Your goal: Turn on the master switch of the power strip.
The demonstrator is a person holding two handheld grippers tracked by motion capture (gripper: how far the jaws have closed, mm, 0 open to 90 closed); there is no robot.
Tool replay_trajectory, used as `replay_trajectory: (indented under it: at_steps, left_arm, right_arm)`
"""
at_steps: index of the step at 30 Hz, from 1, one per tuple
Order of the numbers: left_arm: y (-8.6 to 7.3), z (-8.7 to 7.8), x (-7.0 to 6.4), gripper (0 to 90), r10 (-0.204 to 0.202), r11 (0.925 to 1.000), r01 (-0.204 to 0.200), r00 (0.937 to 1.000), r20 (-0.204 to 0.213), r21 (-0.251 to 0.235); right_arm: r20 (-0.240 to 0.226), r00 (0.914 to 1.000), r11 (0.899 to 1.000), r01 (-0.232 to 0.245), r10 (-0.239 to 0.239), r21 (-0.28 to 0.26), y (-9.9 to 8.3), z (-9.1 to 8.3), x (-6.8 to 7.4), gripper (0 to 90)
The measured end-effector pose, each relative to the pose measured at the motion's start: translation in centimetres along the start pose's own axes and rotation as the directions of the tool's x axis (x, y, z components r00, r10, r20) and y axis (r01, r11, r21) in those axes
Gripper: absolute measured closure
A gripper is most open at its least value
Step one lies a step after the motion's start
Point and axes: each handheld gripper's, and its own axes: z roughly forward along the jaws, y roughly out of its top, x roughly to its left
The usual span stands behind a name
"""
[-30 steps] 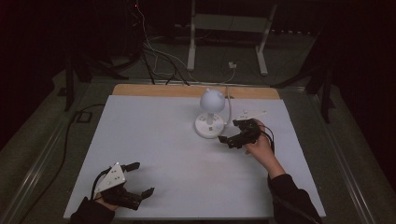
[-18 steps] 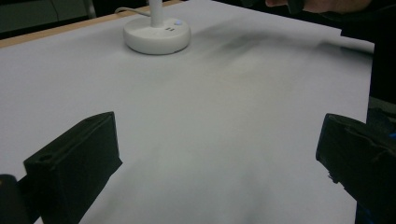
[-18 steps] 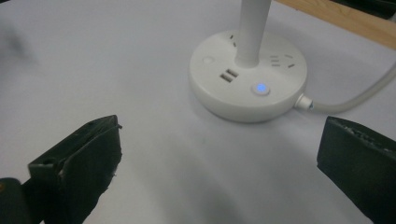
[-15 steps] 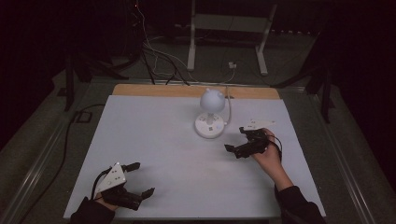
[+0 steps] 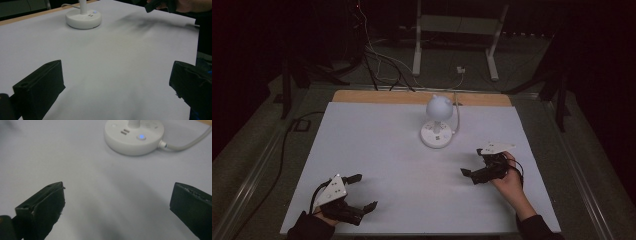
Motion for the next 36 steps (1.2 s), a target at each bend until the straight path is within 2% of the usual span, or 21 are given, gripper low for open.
replay_trajectory:
  at_steps: [10,18,23,28,36]
  left_arm:
    - [0.0,0.0,0.0,0.1,0.001,1.0000,-0.001,1.0000,-0.001,0.000]
    - [0.0,0.0,0.0,0.1,-0.001,1.0000,0.001,1.0000,-0.002,0.001]
    - [0.0,0.0,0.0,0.1,0.001,1.0000,-0.001,1.0000,-0.003,0.002]
    - [0.0,0.0,0.0,0.1,0.000,1.0000,0.000,1.0000,0.001,0.000]
    - [0.0,0.0,0.0,0.1,0.000,1.0000,0.000,1.0000,0.004,0.003]
  right_arm:
    - [0.012,0.9991,0.999,-0.040,0.040,-0.006,-2.9,-1.8,1.0,0.0]
    - [-0.013,0.9963,0.996,-0.084,0.084,-0.006,-5.3,-3.0,1.8,0.0]
    - [-0.013,0.9969,0.997,-0.078,0.078,0.005,-6.5,-3.3,2.4,0.0]
    - [0.016,0.9966,0.997,-0.081,0.081,0.005,-7.5,-3.9,2.6,0.0]
    - [0.021,0.9980,0.998,-0.059,0.059,0.021,-7.5,-3.2,2.6,0.0]
